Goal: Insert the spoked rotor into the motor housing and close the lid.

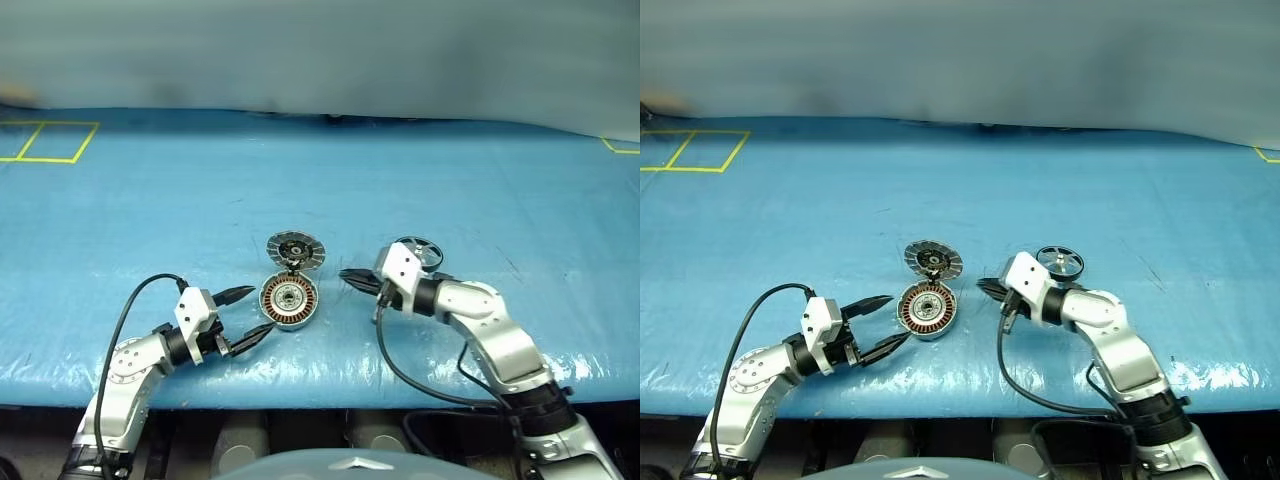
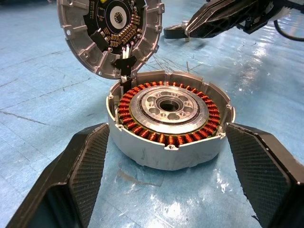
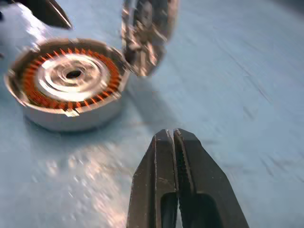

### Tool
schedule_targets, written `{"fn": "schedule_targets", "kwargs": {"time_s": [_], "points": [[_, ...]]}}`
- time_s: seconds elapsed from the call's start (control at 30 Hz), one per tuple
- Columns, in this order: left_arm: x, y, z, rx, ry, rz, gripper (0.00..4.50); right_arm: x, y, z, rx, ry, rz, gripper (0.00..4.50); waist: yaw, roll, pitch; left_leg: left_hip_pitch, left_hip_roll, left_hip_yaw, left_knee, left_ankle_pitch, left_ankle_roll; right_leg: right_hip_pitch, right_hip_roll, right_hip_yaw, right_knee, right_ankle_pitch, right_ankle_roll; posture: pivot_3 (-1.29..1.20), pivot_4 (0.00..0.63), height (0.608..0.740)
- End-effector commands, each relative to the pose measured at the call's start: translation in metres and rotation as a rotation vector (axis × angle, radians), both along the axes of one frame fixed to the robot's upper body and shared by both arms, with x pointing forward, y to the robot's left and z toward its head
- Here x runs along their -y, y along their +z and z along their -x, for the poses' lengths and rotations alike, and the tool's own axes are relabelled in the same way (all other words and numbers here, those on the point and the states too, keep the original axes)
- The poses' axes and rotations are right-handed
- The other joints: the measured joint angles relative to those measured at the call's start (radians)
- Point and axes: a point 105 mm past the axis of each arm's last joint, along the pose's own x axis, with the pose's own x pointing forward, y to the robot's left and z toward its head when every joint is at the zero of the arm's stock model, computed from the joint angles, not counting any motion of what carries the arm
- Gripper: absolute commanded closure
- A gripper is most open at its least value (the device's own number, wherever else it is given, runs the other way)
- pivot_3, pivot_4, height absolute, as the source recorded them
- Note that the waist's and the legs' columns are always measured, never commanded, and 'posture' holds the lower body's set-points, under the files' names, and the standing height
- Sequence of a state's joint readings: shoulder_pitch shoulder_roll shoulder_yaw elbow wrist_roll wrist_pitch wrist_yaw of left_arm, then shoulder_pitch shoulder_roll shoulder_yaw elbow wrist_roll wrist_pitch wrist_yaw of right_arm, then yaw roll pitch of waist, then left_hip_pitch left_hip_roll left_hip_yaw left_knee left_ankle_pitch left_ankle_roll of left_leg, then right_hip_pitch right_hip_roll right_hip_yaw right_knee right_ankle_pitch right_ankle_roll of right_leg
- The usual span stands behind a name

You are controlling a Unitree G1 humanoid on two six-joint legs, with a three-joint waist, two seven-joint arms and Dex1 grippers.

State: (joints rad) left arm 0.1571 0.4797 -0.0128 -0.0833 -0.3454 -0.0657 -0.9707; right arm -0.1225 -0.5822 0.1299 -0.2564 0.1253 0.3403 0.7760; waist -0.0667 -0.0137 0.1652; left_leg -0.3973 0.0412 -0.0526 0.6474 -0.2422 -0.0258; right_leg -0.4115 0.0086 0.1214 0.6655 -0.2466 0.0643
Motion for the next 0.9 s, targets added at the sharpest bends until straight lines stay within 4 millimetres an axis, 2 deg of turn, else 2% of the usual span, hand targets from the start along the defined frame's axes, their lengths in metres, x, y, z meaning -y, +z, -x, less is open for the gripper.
{"fn": "schedule_targets", "kwargs": {"time_s": [0.03,0.1,0.23,0.47,0.7,0.9], "points": [[0.002,0.005,0.0,0.033,-0.018,0.009,0.37,0.023,0.023,-0.007,0.1,-0.1,0.025,3.25,-0.001,0.0,0.0,0.0,0.0,0.0,0.0,0.0,0.0,0.0,0.0,0.0,0.0,0.0,0.0,0.0,0.15,0.74],[0.003,0.005,-0.001,0.034,-0.021,0.01,0.37,0.04,0.031,-0.012,0.141,-0.179,0.046,2.57,-0.001,0.0,0.0,0.0,0.0,0.0,0.0,0.0,0.0,0.0,0.0,0.0,0.0,0.0,0.0,0.0,0.15,0.74],[0.004,0.004,-0.002,0.034,-0.027,0.011,0.37,0.063,0.039,-0.018,0.167,-0.274,0.074,2.57,0.0,0.0,0.0,0.0,0.0,0.0,0.0,0.0,0.0,0.0,0.0,0.0,0.0,0.0,0.0,0.0,0.15,0.74],[0.005,0.004,-0.003,0.035,-0.028,0.013,0.37,0.083,0.027,-0.02,0.112,-0.355,0.131,2.57,0.0,0.0,0.0,0.0,0.0,0.0,0.0,0.0,0.0,0.001,0.0,0.0,-0.001,0.001,0.001,0.0,0.15,0.74],[0.005,0.001,-0.002,0.025,-0.022,0.012,0.37,0.09,0.015,-0.023,0.073,-0.401,0.149,2.57,0.0,0.0,0.0,0.0,0.0,0.001,0.0,0.0,0.0,0.001,0.0,0.001,-0.001,0.001,0.001,0.0,0.15,0.74],[0.004,0.0,-0.001,0.023,-0.016,0.008,0.37,0.084,0.009,-0.02,0.041,-0.39,0.14,2.57,0.0,0.0,0.0,0.0,0.0,0.001,0.0,0.0,0.0,0.001,0.0,0.001,-0.001,0.001,0.002,0.0,0.15,0.74]]}}
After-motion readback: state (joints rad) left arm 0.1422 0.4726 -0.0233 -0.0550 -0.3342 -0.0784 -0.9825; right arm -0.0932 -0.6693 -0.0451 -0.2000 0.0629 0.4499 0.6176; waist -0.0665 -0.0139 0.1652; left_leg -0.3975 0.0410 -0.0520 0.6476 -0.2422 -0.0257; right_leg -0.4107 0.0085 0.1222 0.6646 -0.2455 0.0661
